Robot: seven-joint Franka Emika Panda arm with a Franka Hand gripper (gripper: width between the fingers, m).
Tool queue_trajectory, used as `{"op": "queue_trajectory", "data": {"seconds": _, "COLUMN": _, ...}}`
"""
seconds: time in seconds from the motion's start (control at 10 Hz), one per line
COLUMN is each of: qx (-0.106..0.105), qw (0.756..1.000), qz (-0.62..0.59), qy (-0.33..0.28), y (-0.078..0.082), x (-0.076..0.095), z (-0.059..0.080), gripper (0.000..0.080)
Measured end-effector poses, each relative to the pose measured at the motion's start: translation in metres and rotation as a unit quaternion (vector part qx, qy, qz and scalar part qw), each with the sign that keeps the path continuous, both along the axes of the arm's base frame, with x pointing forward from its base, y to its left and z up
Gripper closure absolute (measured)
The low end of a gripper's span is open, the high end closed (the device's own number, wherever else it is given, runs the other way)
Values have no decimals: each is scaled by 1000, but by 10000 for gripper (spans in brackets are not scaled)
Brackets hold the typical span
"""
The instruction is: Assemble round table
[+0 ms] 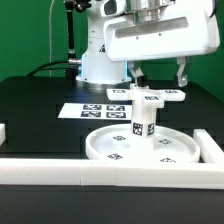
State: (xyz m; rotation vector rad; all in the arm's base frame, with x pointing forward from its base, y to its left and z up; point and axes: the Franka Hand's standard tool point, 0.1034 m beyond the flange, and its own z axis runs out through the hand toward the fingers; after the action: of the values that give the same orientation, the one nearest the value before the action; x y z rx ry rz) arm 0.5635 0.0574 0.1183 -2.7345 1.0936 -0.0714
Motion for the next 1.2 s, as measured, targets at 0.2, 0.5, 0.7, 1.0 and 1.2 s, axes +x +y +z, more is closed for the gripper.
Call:
{"op": "queue_trajectory", "data": {"seconds": 0.2, "qx": -16, "qw": 993, "qz": 115, "qy": -20, "y": -2, "x": 1, "z": 0, "gripper": 150}}
{"op": "queue_trajectory", "data": {"seconds": 0.5, "qx": -50, "qw": 948, "qz": 311, "qy": -40, "y": 2, "x": 2, "z": 3, "gripper": 150}}
{"op": "queue_trajectory", "data": {"seconds": 0.7, "qx": -54, "qw": 920, "qz": 386, "qy": -40, "y": 4, "x": 0, "z": 3, "gripper": 150}}
{"op": "queue_trajectory", "data": {"seconds": 1.0, "qx": -63, "qw": 885, "qz": 459, "qy": -50, "y": 1, "x": 0, "z": 3, "gripper": 150}}
{"op": "queue_trajectory", "data": {"seconds": 1.2, "qx": -76, "qw": 826, "qz": 556, "qy": -55, "y": -1, "x": -2, "z": 2, "gripper": 150}}
